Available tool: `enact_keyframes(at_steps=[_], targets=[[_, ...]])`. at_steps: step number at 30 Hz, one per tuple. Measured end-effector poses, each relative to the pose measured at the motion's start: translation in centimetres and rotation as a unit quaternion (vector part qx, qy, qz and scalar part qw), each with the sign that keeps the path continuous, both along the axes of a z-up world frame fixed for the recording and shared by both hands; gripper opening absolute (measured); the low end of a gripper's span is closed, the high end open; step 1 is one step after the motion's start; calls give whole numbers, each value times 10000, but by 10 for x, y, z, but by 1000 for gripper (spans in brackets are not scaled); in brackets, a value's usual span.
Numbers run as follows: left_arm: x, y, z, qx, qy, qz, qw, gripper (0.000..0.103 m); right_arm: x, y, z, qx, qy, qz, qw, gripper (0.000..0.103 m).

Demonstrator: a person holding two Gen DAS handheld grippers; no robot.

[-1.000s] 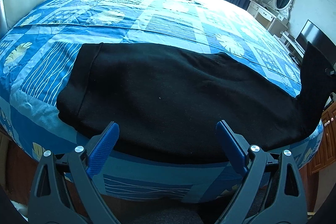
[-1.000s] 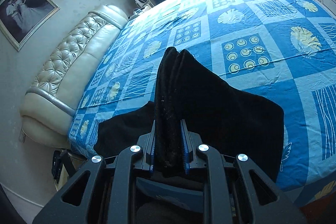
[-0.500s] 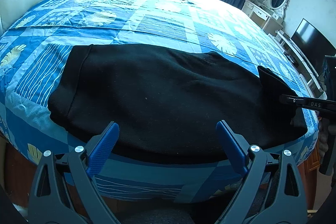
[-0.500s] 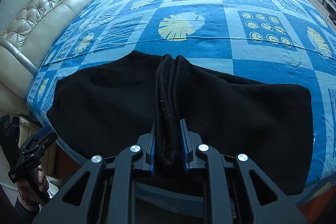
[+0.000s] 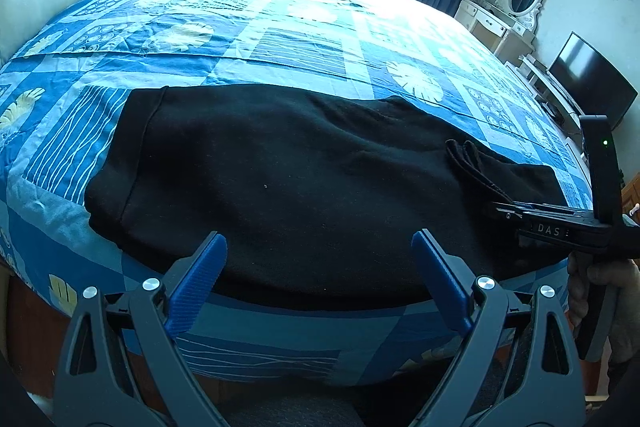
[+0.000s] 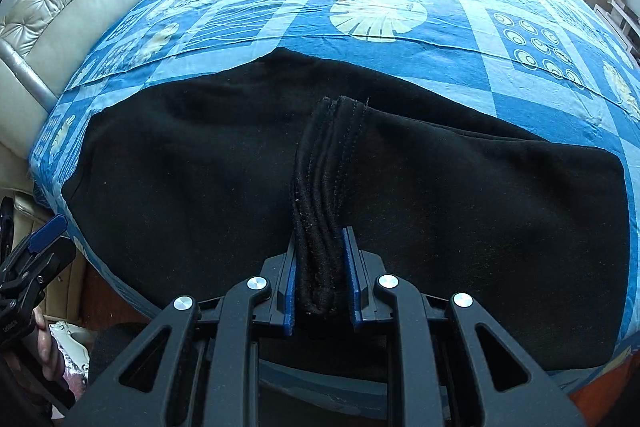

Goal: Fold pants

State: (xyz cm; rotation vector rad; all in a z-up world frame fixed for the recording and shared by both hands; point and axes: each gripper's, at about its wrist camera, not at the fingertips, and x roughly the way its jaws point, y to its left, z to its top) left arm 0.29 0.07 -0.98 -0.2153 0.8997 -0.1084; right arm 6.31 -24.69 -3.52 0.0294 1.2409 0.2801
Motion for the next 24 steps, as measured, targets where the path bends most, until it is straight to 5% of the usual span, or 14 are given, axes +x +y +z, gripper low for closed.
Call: enact_keyframes(at_steps=[17, 24], targets=[[-1, -3, 0, 4, 30, -19, 10000, 93, -14, 14, -3, 327, -25, -19, 9995, 40], [-3, -8, 0, 124, 2, -94, 9999, 93, -39, 22, 16, 433, -536, 293, 9972, 41]])
